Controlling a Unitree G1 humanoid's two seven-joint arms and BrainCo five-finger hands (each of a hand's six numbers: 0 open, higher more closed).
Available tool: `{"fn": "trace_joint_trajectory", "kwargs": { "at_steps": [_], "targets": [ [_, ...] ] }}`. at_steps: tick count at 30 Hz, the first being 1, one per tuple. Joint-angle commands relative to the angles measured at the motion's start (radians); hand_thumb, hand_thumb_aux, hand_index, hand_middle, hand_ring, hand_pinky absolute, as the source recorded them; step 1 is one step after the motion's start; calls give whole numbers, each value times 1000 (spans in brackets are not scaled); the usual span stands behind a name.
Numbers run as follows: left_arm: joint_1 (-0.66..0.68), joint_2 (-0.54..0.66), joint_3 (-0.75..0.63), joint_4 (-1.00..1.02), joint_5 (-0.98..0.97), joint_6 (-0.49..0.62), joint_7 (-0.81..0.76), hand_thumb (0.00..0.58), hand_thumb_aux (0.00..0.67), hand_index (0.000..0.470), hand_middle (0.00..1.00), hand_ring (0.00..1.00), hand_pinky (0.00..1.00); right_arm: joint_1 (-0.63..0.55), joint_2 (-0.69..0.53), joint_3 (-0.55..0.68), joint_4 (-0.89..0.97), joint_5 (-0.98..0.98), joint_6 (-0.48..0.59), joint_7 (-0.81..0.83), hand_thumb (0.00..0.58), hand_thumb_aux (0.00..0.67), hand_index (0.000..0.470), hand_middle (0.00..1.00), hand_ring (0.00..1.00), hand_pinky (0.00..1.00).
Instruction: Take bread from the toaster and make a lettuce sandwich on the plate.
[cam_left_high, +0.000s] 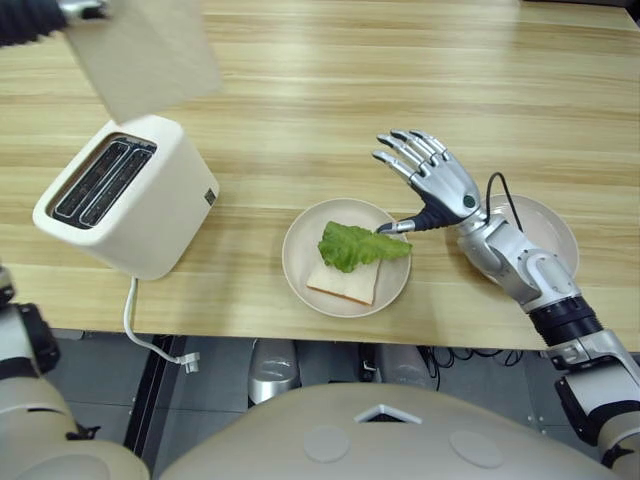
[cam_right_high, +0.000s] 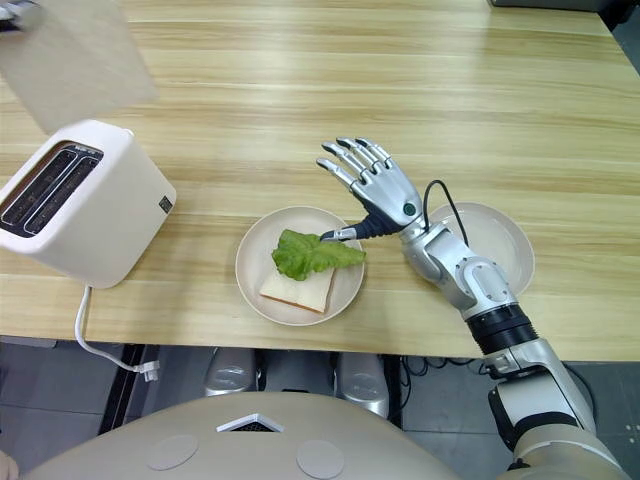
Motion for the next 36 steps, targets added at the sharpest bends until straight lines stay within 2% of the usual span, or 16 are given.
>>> {"fn": "trace_joint_trajectory", "kwargs": {
  "at_steps": [1,4,10,15,27,36],
  "targets": [
    [57,-94,-95,-128,-92,113,-31,580,670,460,1000,1000,1000,-7,-26,-34,26,31,-5,15,0,0,0,0,0,0],
    [124,-215,-196,-169,-120,143,-34,580,670,460,1000,1000,1000,-10,-42,-65,59,75,-12,20,0,0,0,0,0,0],
    [194,-397,-365,-87,-87,115,-39,580,670,460,1000,1000,1000,-13,-71,-142,106,183,-26,50,0,0,0,0,0,0],
    [192,-510,-467,106,6,-10,-16,580,670,460,1000,1000,1000,12,-87,-184,63,227,-40,75,0,0,0,0,0,0],
    [122,-628,-514,659,193,-349,79,580,670,460,1000,1000,1000,68,-110,-215,-97,219,-80,123,0,0,0,0,0,0],
    [81,-680,-545,921,298,-477,132,580,670,460,1000,1000,1000,91,-111,-243,-206,223,-100,174,0,0,0,0,0,0]
  ]
}}
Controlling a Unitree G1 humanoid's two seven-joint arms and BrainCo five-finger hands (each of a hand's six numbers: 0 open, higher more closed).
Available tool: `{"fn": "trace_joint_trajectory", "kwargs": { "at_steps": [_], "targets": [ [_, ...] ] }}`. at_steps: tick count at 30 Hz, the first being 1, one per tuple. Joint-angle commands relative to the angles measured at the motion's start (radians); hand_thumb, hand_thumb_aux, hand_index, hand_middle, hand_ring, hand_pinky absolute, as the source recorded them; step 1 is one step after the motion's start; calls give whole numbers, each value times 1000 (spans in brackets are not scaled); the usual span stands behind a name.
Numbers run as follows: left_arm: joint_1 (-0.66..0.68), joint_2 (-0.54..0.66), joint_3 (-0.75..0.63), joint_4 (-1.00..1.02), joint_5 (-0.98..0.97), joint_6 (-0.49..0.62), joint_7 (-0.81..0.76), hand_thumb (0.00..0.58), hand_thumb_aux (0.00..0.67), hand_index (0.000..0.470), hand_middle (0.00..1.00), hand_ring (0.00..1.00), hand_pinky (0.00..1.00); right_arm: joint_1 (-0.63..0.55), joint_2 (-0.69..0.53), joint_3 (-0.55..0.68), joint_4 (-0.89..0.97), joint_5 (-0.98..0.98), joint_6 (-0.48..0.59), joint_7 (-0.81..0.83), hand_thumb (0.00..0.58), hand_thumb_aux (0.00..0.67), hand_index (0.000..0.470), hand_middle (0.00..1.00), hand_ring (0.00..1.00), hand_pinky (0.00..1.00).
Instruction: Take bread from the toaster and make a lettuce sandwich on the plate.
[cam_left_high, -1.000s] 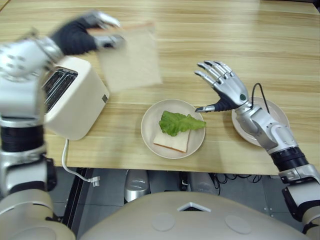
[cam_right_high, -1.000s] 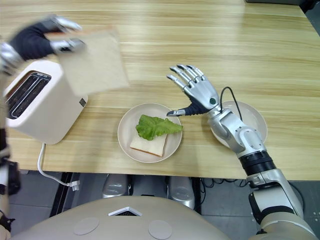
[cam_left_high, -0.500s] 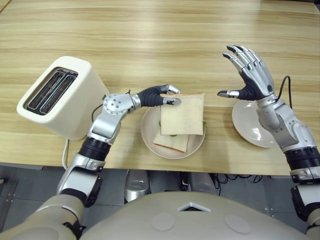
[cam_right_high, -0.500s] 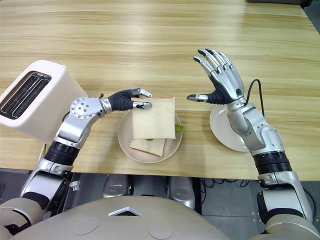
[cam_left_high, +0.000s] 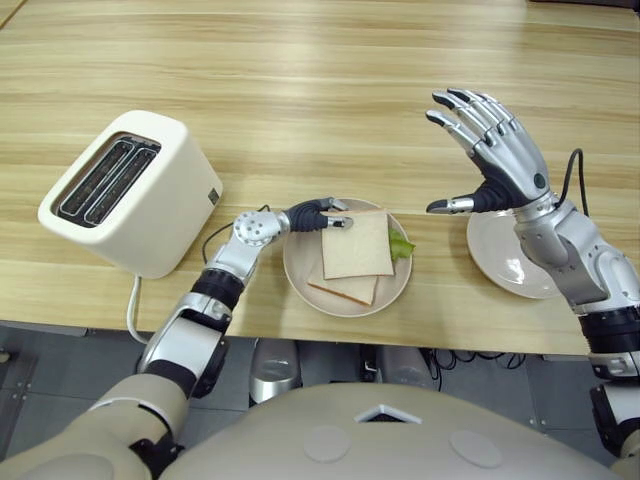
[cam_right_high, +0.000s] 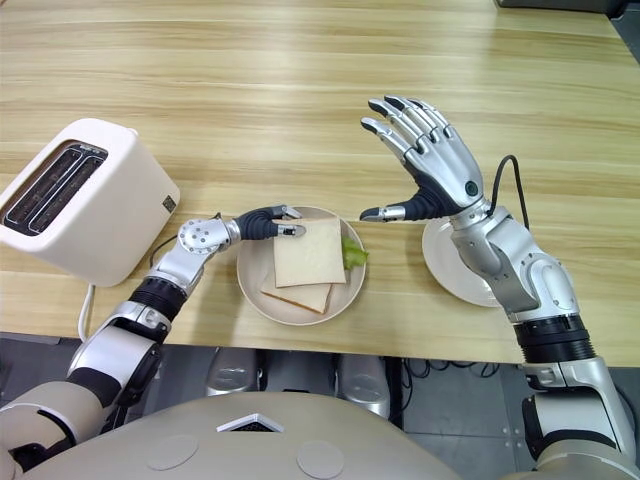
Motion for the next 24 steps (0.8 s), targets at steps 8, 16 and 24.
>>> {"fn": "trace_joint_trajectory", "kwargs": {
  "at_steps": [8,16,24],
  "targets": [
    [-37,-16,-34,158,113,-74,62,580,670,460,1000,1000,1000,53,-65,66,-47,-64,-137,133,0,0,0,0,0,0],
    [-48,-18,-33,190,142,-100,88,580,670,460,1000,1000,1000,85,-99,248,5,-337,-189,196,0,0,0,0,0,0],
    [-57,-15,-26,215,155,-117,103,580,670,460,1000,1000,1000,58,-68,373,81,-421,-189,246,0,0,0,0,0,0]
  ]
}}
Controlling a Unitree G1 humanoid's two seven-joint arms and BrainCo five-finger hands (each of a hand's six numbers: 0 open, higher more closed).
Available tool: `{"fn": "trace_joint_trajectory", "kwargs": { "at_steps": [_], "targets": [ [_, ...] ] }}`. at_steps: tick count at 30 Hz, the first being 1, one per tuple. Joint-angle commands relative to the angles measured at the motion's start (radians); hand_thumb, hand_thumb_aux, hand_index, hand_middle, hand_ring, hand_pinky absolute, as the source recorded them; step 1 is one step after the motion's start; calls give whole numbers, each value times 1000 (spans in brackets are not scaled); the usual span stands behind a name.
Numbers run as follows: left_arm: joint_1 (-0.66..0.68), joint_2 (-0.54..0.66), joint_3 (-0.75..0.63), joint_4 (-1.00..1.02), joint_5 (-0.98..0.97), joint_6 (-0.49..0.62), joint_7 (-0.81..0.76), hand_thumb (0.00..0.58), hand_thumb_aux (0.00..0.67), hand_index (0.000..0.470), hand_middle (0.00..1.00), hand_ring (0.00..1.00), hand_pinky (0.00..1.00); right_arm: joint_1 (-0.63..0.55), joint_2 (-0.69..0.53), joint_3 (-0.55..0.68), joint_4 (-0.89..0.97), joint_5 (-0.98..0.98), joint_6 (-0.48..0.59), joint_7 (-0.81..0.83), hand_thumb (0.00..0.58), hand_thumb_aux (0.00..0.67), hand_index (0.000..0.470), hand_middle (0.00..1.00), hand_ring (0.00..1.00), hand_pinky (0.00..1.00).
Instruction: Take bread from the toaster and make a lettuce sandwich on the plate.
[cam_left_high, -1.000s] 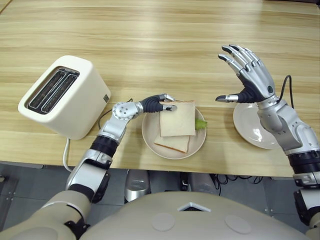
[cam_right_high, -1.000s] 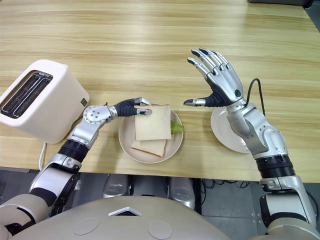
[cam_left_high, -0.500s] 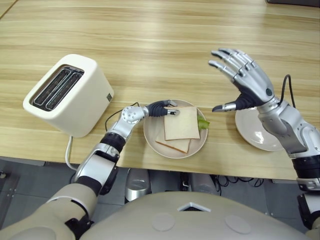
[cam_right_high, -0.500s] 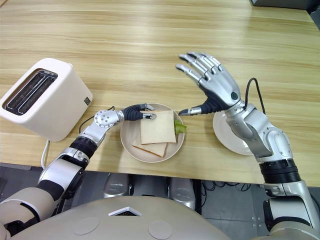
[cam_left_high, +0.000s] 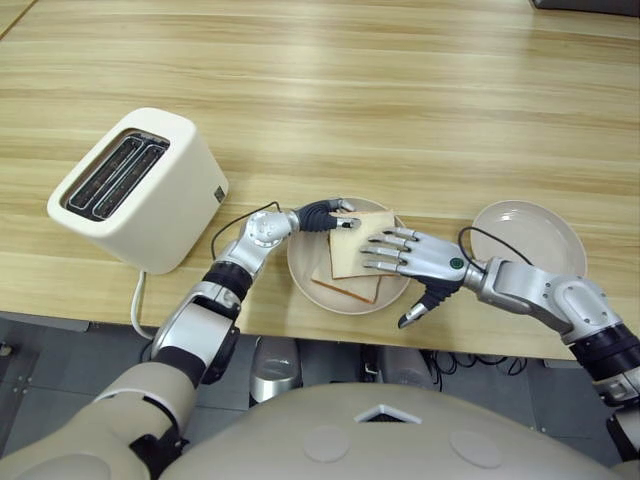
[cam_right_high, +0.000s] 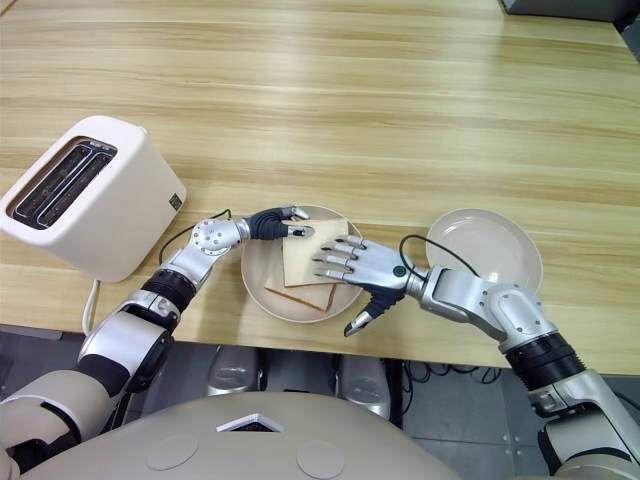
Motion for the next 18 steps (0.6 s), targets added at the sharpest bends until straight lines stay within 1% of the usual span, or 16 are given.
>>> {"fn": "trace_joint_trajectory", "kwargs": {
  "at_steps": [1,5,6,7,8,9,10,12,15,16,18],
  "targets": [
    [15,15,-19,54,41,20,4,580,670,460,1000,1000,1000,-10,6,72,58,-43,-11,54,0,0,0,0,0,0],
    [16,18,-17,51,45,16,12,580,670,460,1000,1000,1000,-17,5,113,83,-21,-34,101,0,0,0,0,0,0],
    [17,21,-16,48,46,14,17,580,652,447,1000,1000,1000,-21,7,123,87,-20,-40,107,0,0,0,0,0,0],
    [15,24,-14,45,47,13,21,580,652,447,1000,1000,1000,-26,9,130,92,-19,-45,107,0,0,0,0,0,0],
    [11,30,-12,38,50,12,27,485,399,274,639,639,639,-32,12,137,97,-21,-50,102,0,0,0,0,0,0],
    [6,38,-9,31,55,10,38,58,34,23,0,0,0,-38,15,143,104,-19,-55,102,0,0,0,0,0,0],
    [-1,47,-5,21,61,8,54,0,0,0,0,0,0,-44,18,149,111,-17,-60,101,0,0,0,0,0,0],
    [-20,64,18,-5,66,7,99,0,0,0,0,0,0,-54,22,155,123,-16,-65,93,0,0,0,0,0,0],
    [-68,87,95,-90,73,-15,285,0,0,0,0,0,0,-68,32,157,153,-23,-58,67,0,0,0,0,0,0],
    [-82,97,128,-138,75,-38,356,0,0,0,0,0,0,-70,33,156,161,-24,-54,54,0,0,0,0,0,0],
    [-94,119,196,-251,62,-77,442,0,0,0,0,0,0,-78,39,156,182,-22,-51,30,0,0,0,0,0,0]
  ]
}}
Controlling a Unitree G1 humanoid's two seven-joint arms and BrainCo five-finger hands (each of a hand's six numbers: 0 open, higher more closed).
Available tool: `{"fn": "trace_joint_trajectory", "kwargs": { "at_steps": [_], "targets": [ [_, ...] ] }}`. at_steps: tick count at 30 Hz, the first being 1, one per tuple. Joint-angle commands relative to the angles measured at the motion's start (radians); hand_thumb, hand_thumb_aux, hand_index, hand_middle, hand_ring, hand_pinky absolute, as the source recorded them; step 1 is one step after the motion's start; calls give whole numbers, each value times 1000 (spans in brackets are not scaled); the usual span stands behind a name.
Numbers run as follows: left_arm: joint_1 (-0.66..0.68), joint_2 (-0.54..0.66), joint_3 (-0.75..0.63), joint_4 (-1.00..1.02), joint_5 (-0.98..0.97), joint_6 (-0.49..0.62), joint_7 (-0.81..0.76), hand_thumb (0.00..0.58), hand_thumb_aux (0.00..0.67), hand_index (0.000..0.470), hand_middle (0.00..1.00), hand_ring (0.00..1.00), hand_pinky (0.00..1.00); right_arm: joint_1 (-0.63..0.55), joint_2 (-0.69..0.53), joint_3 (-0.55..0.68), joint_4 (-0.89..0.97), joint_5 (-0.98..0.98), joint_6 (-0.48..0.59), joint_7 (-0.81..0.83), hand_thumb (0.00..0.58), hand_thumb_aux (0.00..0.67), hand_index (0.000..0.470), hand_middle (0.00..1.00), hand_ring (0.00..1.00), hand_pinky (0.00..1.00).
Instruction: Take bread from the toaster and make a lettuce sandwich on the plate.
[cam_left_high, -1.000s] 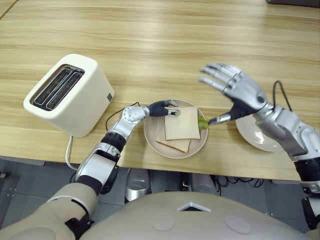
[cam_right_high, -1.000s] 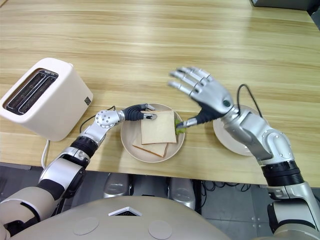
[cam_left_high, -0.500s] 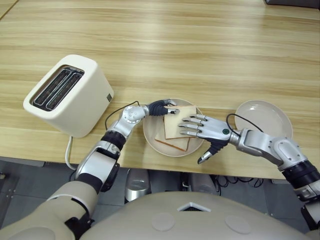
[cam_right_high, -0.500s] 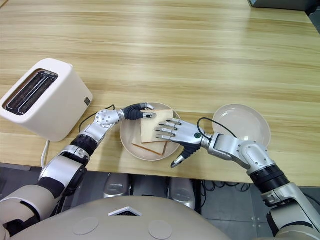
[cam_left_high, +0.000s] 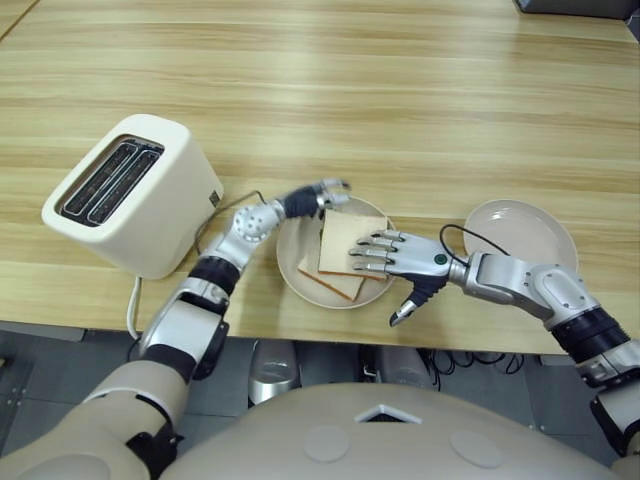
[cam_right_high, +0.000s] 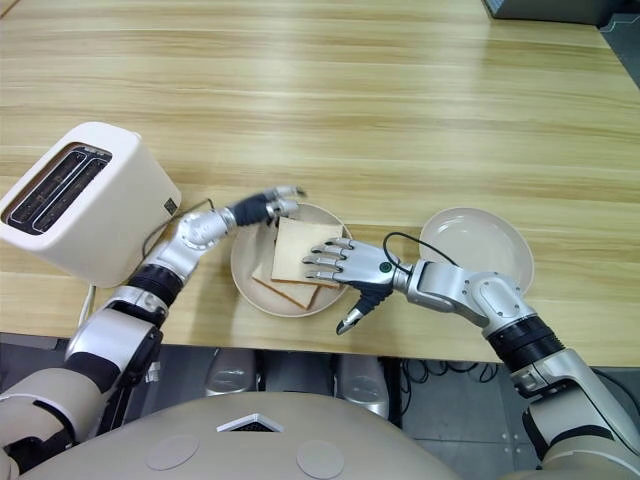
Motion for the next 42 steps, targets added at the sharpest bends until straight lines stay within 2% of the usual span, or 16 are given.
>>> {"fn": "trace_joint_trajectory", "kwargs": {
  "at_steps": [1,7,11,12,13,14,15,16,17,18,19,20,26,32,36,42],
  "targets": [
    [-45,42,132,-224,-20,-66,187,0,0,0,0,0,0,7,8,59,83,-42,-16,-5,0,0,0,0,0,0],
    [36,94,188,-464,-72,-32,146,0,0,0,0,0,0,-42,46,46,152,14,-38,-78,0,0,0,0,0,0],
    [177,129,159,-623,-153,43,-6,0,0,0,0,0,0,-51,73,-29,131,115,-34,-140,0,0,0,0,0,0],
    [232,151,142,-674,-183,55,-65,0,0,0,239,239,239,-46,78,-53,118,205,-47,-117,0,0,0,0,0,0],
    [282,171,131,-720,-206,64,-112,0,0,0,761,761,761,-40,79,-72,101,285,-64,-100,0,0,0,0,0,0],
    [324,190,125,-757,-220,70,-144,0,0,0,1000,1000,1000,-32,81,-88,81,360,-78,-79,0,0,0,0,0,0],
    [355,204,128,-783,-225,74,-160,223,145,99,1000,1000,1000,-24,79,-96,64,429,-88,-54,0,0,0,0,0,0],
    [371,211,133,-800,-227,82,-167,223,145,99,1000,1000,1000,-19,78,-101,51,469,-93,-35,0,0,0,0,0,0],
    [401,221,146,-818,-244,86,-176,580,670,460,1000,1000,1000,-8,74,-109,27,537,-98,-7,449,352,242,224,224,224],
    [426,229,159,-832,-253,87,-180,580,670,460,1000,1000,1000,4,69,-113,6,594,-100,22,493,410,281,518,518,518],
    [446,235,172,-843,-257,85,-178,580,670,460,1000,1000,1000,15,61,-113,-9,643,-100,53,539,491,337,937,937,937],
    [460,239,185,-851,-257,86,-170,580,670,460,1000,1000,1000,26,52,-109,-19,690,-105,90,580,670,460,1000,1000,1000],
    [561,283,209,-895,-276,107,-221,580,670,460,1000,1000,1000,105,19,-118,-17,775,-130,213,580,670,460,1000,1000,1000],
    [763,380,164,-1011,-299,153,-365,580,670,460,1000,1000,1000,271,-54,-111,-58,796,-121,342,580,670,460,1000,1000,1000],
    [861,433,135,-1012,-260,197,-415,580,670,460,1000,1000,1000,338,-46,-105,-81,744,-95,390,580,670,460,1000,1000,1000],
    [917,440,78,-1001,-228,256,-462,580,670,460,1000,1000,1000,373,6,-115,-54,572,-55,368,580,670,460,1000,1000,1000]
  ]
}}
